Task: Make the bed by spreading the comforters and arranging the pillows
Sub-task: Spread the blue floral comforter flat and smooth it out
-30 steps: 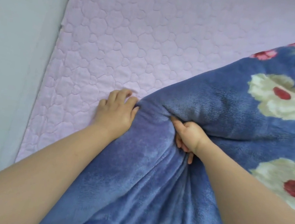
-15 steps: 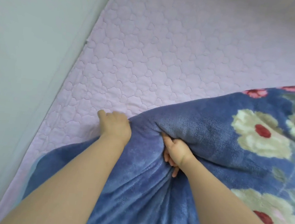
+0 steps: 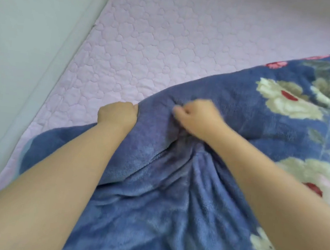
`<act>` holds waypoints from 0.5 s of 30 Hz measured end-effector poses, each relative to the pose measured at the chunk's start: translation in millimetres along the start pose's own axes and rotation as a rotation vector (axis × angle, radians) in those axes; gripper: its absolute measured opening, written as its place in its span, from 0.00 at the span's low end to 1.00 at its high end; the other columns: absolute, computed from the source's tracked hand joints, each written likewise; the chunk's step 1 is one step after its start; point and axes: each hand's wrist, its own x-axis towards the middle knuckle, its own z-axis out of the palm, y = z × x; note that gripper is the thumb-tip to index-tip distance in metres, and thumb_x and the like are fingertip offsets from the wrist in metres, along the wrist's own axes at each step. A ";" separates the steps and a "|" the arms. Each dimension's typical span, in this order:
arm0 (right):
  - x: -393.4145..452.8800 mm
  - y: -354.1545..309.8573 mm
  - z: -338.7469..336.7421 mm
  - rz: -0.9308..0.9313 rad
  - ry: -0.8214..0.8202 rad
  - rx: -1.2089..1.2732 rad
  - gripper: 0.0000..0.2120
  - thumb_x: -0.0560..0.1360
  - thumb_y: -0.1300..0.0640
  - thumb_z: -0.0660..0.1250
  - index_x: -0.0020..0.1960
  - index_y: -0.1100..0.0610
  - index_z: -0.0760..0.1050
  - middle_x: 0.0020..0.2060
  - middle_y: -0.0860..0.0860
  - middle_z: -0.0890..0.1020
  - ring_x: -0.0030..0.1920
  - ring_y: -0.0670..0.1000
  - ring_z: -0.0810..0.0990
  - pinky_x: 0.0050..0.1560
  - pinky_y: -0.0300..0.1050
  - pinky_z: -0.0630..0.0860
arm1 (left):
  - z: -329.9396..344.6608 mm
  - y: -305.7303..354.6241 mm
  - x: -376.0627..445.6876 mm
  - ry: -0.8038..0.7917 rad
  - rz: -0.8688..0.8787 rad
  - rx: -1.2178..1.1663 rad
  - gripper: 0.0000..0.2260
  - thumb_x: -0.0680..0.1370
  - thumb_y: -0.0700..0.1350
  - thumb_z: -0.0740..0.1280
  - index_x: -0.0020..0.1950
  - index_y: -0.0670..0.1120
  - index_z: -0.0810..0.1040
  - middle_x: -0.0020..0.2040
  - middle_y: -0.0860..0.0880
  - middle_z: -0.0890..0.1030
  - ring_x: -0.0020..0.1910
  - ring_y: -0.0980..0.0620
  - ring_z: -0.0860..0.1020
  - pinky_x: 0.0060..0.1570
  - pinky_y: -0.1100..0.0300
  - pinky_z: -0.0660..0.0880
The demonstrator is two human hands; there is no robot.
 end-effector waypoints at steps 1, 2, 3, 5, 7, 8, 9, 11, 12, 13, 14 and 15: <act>0.3 0.0 -8.2 -0.105 0.202 -0.045 0.20 0.78 0.51 0.55 0.31 0.58 0.67 0.41 0.62 0.78 0.44 0.58 0.76 0.45 0.47 0.69 | 2.1 -3.2 -5.4 0.005 0.013 -0.047 0.22 0.83 0.48 0.44 0.62 0.39 0.73 0.62 0.39 0.76 0.60 0.41 0.73 0.57 0.54 0.68; 1.9 1.9 -15.3 -0.161 0.336 -0.061 0.15 0.78 0.52 0.56 0.39 0.60 0.70 0.48 0.61 0.78 0.52 0.58 0.74 0.51 0.48 0.68 | 3.6 -5.7 -12.4 0.017 0.026 -0.084 0.23 0.83 0.49 0.43 0.62 0.38 0.72 0.61 0.38 0.76 0.60 0.40 0.73 0.56 0.54 0.68; 5.6 6.3 -20.5 -0.167 0.367 -0.118 0.13 0.78 0.52 0.56 0.48 0.62 0.71 0.55 0.59 0.77 0.60 0.57 0.71 0.59 0.50 0.65 | 5.0 -7.6 -19.8 0.032 0.034 -0.107 0.23 0.83 0.49 0.43 0.61 0.37 0.72 0.61 0.37 0.76 0.59 0.39 0.73 0.55 0.53 0.68; 7.1 12.2 -25.6 -0.045 0.239 -0.278 0.19 0.79 0.49 0.51 0.60 0.62 0.67 0.63 0.59 0.73 0.69 0.56 0.64 0.72 0.56 0.52 | 5.3 -11.8 -39.5 0.061 0.044 -0.131 0.24 0.83 0.50 0.44 0.61 0.37 0.73 0.61 0.36 0.76 0.60 0.38 0.73 0.56 0.53 0.69; 1.2 10.3 -31.4 0.085 0.088 -0.362 0.22 0.80 0.49 0.47 0.65 0.64 0.64 0.65 0.63 0.72 0.68 0.60 0.67 0.73 0.56 0.52 | 3.6 -13.4 -57.8 0.046 0.053 -0.143 0.25 0.83 0.51 0.45 0.60 0.37 0.76 0.62 0.37 0.76 0.61 0.39 0.73 0.58 0.53 0.69; -5.0 7.5 -35.9 0.140 0.022 -0.391 0.22 0.81 0.51 0.47 0.67 0.64 0.63 0.66 0.64 0.71 0.68 0.61 0.67 0.71 0.54 0.57 | 2.7 -13.7 -65.5 -0.006 0.078 -0.138 0.24 0.83 0.50 0.46 0.61 0.37 0.76 0.64 0.37 0.75 0.62 0.40 0.73 0.59 0.54 0.68; -11.1 6.7 -40.2 0.191 -0.051 -0.413 0.21 0.81 0.52 0.47 0.68 0.64 0.63 0.68 0.63 0.69 0.68 0.61 0.67 0.69 0.52 0.60 | 1.5 -14.0 -75.0 -0.109 0.100 -0.142 0.24 0.83 0.49 0.46 0.63 0.37 0.74 0.67 0.37 0.73 0.64 0.41 0.72 0.61 0.55 0.67; -19.8 11.4 -49.3 0.271 -0.253 -0.531 0.19 0.81 0.55 0.50 0.68 0.63 0.65 0.69 0.61 0.68 0.69 0.59 0.67 0.68 0.51 0.63 | -0.3 -15.1 -88.2 -0.359 0.121 -0.106 0.21 0.83 0.49 0.49 0.68 0.38 0.70 0.71 0.40 0.69 0.66 0.44 0.71 0.60 0.57 0.68; -24.9 13.7 -50.5 0.323 -0.355 -0.576 0.18 0.80 0.56 0.52 0.66 0.62 0.69 0.67 0.59 0.70 0.67 0.58 0.68 0.68 0.50 0.65 | -0.4 -16.9 -92.6 -0.482 0.103 -0.080 0.21 0.82 0.50 0.51 0.68 0.39 0.70 0.71 0.41 0.70 0.63 0.45 0.72 0.53 0.58 0.71; -28.1 16.2 -50.9 0.379 -0.431 -0.611 0.15 0.79 0.56 0.55 0.61 0.60 0.72 0.64 0.58 0.73 0.66 0.58 0.70 0.67 0.50 0.67 | -0.4 -17.5 -95.8 -0.567 0.088 -0.052 0.22 0.82 0.51 0.52 0.68 0.39 0.70 0.70 0.41 0.70 0.59 0.46 0.73 0.47 0.59 0.72; -29.5 17.6 -48.7 0.413 -0.461 -0.663 0.12 0.78 0.56 0.57 0.56 0.58 0.75 0.62 0.56 0.74 0.65 0.57 0.71 0.66 0.50 0.68 | -0.3 -17.1 -97.0 -0.586 0.084 -0.008 0.24 0.82 0.53 0.52 0.68 0.38 0.69 0.70 0.41 0.71 0.59 0.46 0.73 0.47 0.59 0.72; -32.4 16.6 -45.1 0.433 -0.468 -0.733 0.11 0.77 0.56 0.59 0.55 0.57 0.76 0.62 0.54 0.74 0.65 0.57 0.71 0.64 0.49 0.69 | 0.8 -16.6 -96.6 -0.548 0.102 0.040 0.25 0.81 0.55 0.51 0.69 0.39 0.68 0.71 0.42 0.70 0.62 0.46 0.72 0.54 0.57 0.72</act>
